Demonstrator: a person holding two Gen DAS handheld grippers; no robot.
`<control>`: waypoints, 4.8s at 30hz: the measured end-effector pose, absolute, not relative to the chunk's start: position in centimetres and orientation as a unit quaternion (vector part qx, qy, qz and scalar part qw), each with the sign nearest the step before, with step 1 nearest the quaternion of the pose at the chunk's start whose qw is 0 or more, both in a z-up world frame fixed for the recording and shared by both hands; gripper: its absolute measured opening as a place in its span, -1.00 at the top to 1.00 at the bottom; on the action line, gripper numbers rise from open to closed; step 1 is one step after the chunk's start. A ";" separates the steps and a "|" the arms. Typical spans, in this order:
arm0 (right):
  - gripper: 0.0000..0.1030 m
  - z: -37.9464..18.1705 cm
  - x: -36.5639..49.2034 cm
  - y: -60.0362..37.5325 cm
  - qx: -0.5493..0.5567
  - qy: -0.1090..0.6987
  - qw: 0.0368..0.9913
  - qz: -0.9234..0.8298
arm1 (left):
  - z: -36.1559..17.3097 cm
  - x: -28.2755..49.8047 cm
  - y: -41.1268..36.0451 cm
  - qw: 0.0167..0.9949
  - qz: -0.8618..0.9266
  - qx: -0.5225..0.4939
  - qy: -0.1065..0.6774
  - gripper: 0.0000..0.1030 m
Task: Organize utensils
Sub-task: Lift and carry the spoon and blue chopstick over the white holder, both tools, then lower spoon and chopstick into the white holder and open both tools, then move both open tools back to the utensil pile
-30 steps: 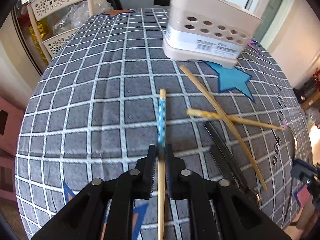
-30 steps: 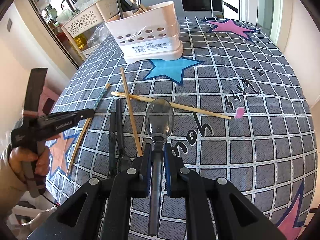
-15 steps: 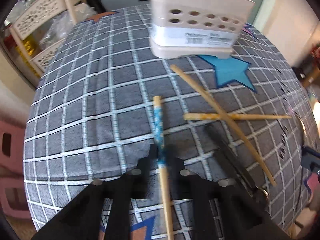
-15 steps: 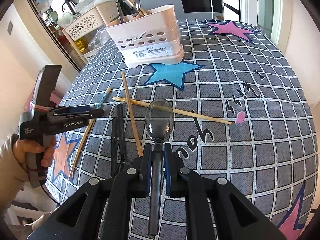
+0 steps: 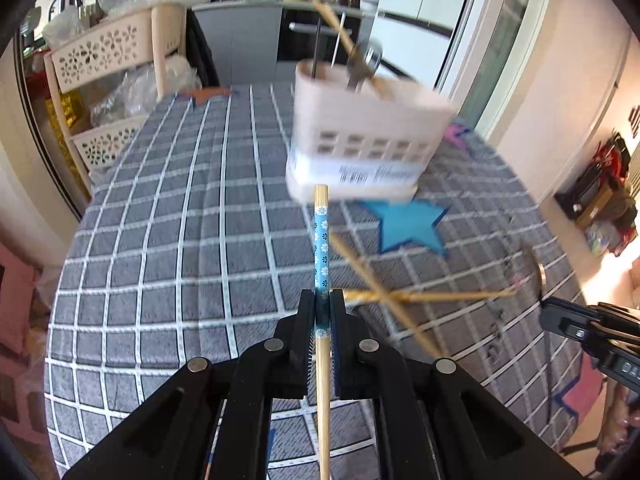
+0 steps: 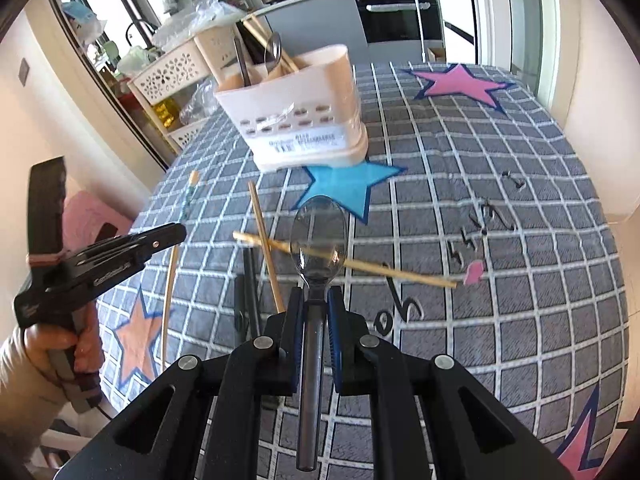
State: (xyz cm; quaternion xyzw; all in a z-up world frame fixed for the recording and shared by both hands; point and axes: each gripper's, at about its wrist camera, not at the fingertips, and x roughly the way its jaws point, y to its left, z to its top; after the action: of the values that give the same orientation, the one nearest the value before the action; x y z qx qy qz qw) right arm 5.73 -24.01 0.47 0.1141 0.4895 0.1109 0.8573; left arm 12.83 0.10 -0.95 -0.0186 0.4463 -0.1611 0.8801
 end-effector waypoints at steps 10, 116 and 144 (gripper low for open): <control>0.76 5.0 9.8 -24.1 0.118 0.440 0.882 0.121 | 5.6 14.9 0.5 0.908 -0.181 -0.053 0.373 0.24; -0.99 3.1 10.4 -24.4 0.114 0.425 0.892 0.104 | -1.8 14.4 1.5 0.899 -0.085 -0.068 0.425 -1.00; 0.12 -6.7 13.0 -16.4 0.027 0.598 0.783 0.168 | -8.2 7.5 -2.8 0.830 -0.095 -0.045 0.548 -1.00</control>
State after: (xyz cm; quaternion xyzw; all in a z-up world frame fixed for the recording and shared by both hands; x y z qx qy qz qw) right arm 12.97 -16.41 -6.66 0.0273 0.5979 0.1682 0.7832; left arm 7.46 -2.77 -8.21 -0.0452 0.5479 -0.0953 0.8299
